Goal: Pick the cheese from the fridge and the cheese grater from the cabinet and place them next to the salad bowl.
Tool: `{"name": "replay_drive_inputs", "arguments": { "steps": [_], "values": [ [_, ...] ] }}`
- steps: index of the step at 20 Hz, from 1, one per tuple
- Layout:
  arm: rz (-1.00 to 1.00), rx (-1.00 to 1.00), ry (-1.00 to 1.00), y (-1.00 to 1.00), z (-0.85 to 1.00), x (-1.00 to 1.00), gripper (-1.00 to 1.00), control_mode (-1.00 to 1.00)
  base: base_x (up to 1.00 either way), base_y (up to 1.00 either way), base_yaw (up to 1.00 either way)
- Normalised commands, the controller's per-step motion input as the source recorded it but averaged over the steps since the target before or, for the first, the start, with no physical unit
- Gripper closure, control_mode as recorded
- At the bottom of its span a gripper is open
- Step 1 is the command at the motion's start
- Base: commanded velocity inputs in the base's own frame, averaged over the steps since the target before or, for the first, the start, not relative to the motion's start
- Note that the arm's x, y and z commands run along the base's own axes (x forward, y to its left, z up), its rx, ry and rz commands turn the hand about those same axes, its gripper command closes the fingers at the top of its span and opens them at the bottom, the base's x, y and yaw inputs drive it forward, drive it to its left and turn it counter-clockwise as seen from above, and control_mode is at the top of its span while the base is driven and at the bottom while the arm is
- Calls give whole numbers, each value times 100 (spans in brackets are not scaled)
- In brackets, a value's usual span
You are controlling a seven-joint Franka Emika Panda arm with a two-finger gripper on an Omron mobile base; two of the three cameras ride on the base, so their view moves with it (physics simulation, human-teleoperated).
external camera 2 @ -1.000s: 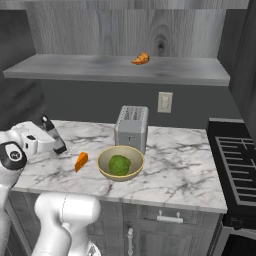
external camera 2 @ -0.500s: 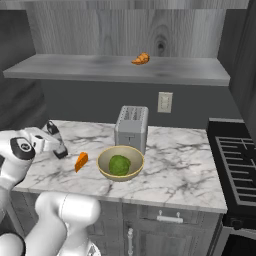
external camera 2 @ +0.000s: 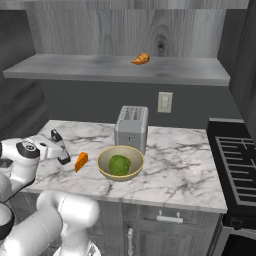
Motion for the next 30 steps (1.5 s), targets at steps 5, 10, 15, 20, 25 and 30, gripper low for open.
{"name": "replay_drive_inputs", "arguments": {
  "steps": [5, 10, 15, 20, 25, 30],
  "values": [
    [-5, 0, -1, 7, -35, 29, 100, -100, 0, 0, 0],
    [-11, 0, 0, 11, -22, 30, 100, -100, 0, 0, 0],
    [-11, 0, 1, 0, -30, 30, 100, -100, 0, 0, 0],
    [-11, 0, 0, 0, -33, 29, 100, -100, 0, 0, 0],
    [-9, 0, 0, 0, -40, 16, 100, -100, 0, 0, 0],
    [-7, 0, 0, 0, -49, 3, 100, -100, 0, 0, 0]
  ]
}}
